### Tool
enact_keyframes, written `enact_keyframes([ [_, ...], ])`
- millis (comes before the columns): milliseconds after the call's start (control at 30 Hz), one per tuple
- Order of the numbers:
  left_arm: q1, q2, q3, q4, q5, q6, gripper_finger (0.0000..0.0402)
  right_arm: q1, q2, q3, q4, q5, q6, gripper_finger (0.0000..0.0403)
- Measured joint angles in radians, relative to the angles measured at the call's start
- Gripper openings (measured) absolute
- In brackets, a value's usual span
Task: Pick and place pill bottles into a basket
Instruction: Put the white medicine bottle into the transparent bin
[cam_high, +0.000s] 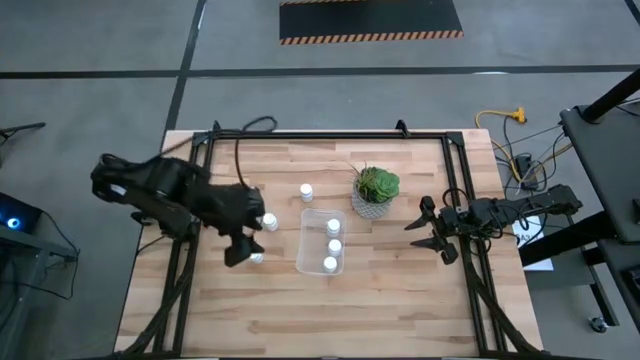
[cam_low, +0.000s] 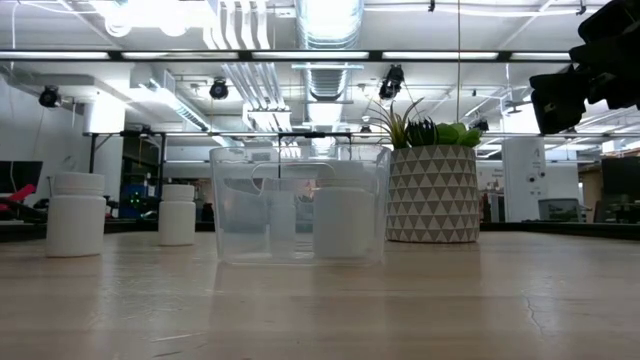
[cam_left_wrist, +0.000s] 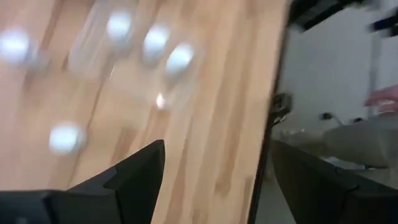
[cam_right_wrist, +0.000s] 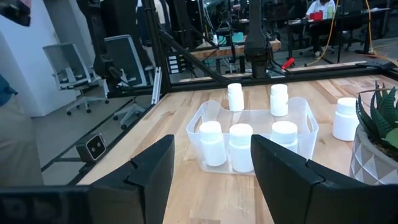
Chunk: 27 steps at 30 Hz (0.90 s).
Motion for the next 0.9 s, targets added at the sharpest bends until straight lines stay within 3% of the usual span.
enact_keyframes([
  [167,-0.002,0.078,-0.003,-0.207,-0.016,-0.225,0.0274,0.000,0.000,0.000,0.000,0.000,0.000,0.0201],
  [433,-0.026,0.120,-0.060,-0.193,-0.172,-0.493,0.0274,0.000,0.002,0.000,0.000,0.000,0.000,0.0201],
  [567,-0.043,0.114,-0.119,-0.197,-0.200,-0.613,0.0274,0.000,0.001,0.000,0.000,0.001,0.000,0.0201],
  [700,-0.066,0.107,-0.207,-0.197,-0.192,-0.714,0.0274,0.000,0.002,0.000,0.000,0.000,0.000,0.0201],
  [900,-0.080,0.107,-0.344,-0.198,-0.048,-0.803,0.0274,0.000,0.002,0.000,0.000,0.000,0.001,0.0201],
])
